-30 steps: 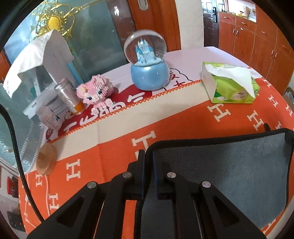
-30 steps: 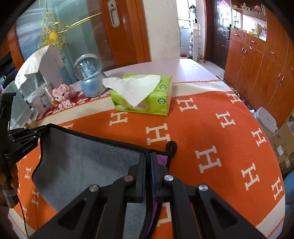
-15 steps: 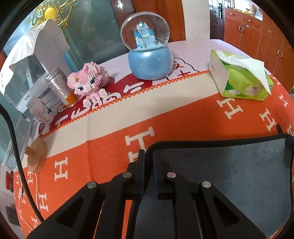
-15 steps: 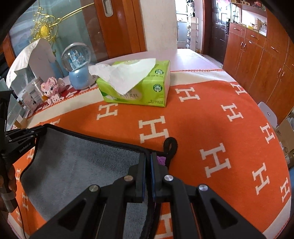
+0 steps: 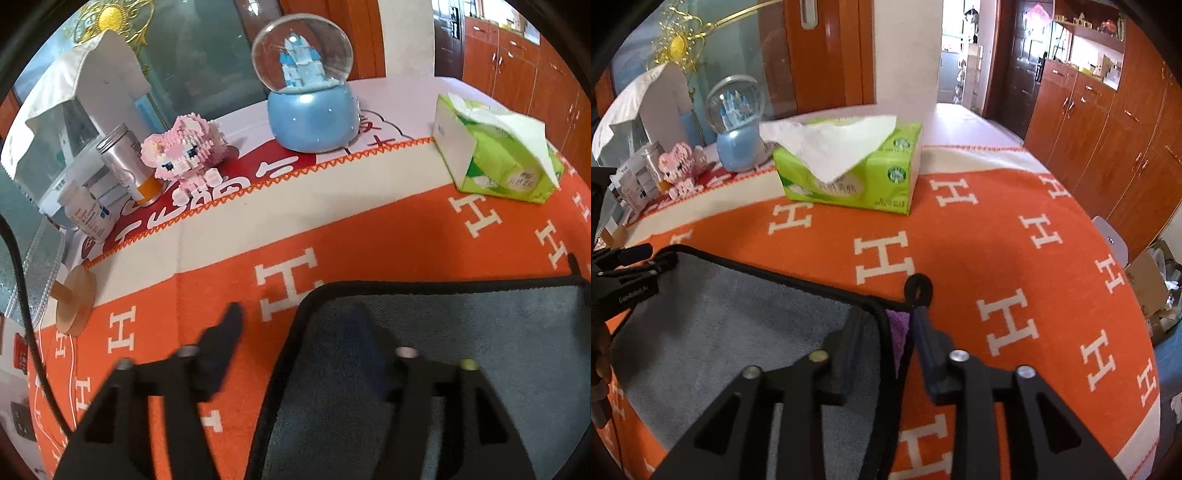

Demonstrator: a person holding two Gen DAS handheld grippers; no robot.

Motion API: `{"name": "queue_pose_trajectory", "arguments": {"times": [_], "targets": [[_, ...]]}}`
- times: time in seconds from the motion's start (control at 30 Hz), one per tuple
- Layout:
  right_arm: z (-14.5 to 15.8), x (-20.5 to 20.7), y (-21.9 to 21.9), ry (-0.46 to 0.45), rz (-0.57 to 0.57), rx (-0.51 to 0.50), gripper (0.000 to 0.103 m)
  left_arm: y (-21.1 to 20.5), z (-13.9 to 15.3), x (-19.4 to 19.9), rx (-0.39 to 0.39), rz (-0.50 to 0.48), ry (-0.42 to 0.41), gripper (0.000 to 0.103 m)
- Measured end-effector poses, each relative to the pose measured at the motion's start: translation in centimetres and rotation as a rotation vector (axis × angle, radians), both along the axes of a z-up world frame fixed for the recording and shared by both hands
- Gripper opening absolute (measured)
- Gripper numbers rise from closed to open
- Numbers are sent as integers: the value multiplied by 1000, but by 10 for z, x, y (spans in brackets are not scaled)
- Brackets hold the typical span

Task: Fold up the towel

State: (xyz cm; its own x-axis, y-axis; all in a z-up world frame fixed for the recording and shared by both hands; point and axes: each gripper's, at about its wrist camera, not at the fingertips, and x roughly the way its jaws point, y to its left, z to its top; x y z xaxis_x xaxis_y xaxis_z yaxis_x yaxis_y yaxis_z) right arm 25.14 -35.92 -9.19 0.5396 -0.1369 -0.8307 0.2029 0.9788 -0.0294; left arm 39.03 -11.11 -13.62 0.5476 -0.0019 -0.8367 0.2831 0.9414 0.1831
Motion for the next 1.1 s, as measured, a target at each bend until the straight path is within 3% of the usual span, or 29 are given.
{"name": "queue_pose_trajectory", "arguments": {"times": [0.27, 0.73, 0.87, 1.1], "targets": [[22, -12, 12, -35, 14, 3, 38, 2, 23, -19, -3, 6, -36, 87], [58, -38, 45, -72, 51, 14, 39, 15, 68, -63, -61, 47, -66, 94], [68, -44, 49, -86, 42, 23, 50, 21, 80, -72, -103, 66, -65, 102], [84, -67, 56, -105, 51, 69, 56, 32, 102, -109, -164, 75, -77, 102]]}}
